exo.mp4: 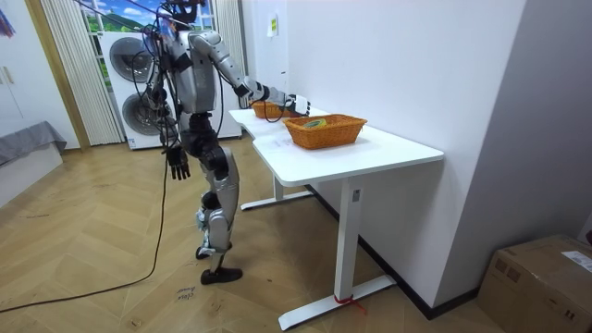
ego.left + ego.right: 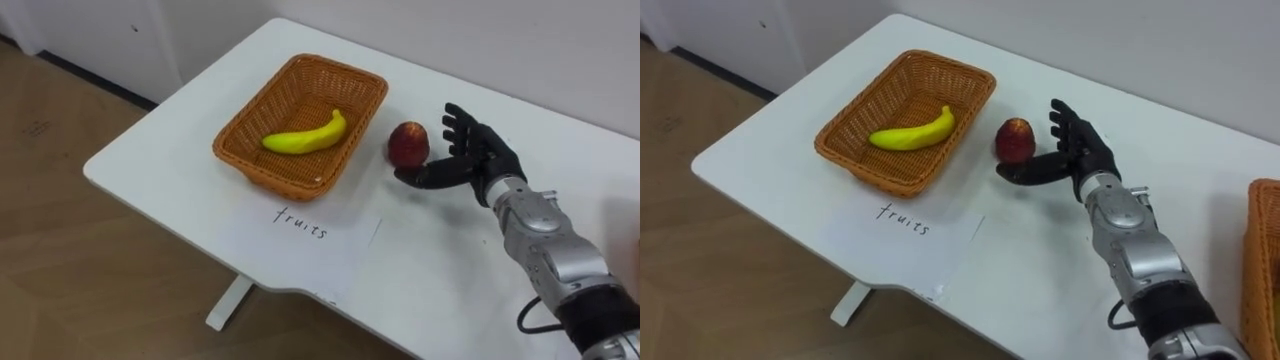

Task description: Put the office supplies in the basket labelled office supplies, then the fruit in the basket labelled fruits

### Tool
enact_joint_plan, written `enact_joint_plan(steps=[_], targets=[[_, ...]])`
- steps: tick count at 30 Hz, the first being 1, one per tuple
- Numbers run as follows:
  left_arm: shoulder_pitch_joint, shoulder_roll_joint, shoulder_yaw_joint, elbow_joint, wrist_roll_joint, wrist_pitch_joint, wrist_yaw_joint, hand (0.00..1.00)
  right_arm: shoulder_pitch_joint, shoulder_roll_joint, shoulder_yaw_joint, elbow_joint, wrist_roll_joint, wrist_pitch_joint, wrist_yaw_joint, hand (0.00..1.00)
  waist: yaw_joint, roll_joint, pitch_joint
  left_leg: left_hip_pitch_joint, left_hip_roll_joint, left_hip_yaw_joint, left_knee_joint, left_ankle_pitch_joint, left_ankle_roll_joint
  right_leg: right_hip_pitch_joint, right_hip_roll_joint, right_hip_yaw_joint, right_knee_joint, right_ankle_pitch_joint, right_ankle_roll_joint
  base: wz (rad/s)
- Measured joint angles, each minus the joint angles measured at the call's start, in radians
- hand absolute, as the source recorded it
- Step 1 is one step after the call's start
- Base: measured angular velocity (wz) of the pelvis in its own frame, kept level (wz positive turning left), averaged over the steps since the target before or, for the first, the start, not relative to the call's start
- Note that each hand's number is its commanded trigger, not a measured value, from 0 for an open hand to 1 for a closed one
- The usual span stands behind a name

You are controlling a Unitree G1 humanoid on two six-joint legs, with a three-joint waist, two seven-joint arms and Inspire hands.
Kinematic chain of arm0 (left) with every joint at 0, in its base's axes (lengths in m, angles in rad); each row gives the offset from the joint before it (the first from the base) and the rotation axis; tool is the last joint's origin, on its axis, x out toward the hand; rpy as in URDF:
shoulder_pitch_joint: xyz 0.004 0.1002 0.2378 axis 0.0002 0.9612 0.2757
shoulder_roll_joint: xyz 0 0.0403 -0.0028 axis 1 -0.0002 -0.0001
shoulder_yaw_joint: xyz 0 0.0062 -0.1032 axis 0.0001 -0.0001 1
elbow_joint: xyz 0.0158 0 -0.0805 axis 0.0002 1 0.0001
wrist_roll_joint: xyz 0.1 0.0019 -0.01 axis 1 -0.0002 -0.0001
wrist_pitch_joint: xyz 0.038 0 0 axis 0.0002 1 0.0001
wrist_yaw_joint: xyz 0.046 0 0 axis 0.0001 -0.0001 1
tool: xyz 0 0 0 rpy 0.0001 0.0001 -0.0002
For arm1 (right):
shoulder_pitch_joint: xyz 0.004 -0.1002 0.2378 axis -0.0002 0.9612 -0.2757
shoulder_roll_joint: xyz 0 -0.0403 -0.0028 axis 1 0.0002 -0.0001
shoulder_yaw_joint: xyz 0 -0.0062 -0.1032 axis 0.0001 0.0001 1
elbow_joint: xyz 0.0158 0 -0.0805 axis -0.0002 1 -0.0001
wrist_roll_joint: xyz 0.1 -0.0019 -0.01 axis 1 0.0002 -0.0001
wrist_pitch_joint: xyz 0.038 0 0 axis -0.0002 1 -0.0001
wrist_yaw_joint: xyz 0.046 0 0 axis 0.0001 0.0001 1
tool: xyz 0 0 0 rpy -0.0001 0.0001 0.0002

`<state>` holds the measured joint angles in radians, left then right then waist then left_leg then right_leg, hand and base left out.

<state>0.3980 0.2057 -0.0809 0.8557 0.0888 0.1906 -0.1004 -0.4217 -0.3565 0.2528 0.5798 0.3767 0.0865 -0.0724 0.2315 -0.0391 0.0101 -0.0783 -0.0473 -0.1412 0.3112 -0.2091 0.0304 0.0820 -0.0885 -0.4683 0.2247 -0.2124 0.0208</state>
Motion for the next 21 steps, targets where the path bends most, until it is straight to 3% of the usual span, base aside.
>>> enact_joint_plan(steps=[5,21], targets=[[0.0,0.001,0.0,0.0,-0.022,0.0,0.001,0.0,-0.05,0.0,0.0,0.082,-0.034,0.0,0.0,0.0,0.011,0.001,0.0022,-0.004,0.001,0.0,0.004,0.0,0.0,-0.011,-0.002,0.001,0.015,0.0,0.0,0.01],[-0.021,0.006,0.0,0.052,-0.078,-0.007,-0.001,0.0,-0.069,-0.011,0.0,0.122,-0.112,-0.004,0.025,0.0,0.025,-0.001,0.0102,-0.05,-0.003,-0.006,0.035,0.001,0.0,-0.049,-0.015,-0.001,0.045,-0.011,-0.006,0.01]])
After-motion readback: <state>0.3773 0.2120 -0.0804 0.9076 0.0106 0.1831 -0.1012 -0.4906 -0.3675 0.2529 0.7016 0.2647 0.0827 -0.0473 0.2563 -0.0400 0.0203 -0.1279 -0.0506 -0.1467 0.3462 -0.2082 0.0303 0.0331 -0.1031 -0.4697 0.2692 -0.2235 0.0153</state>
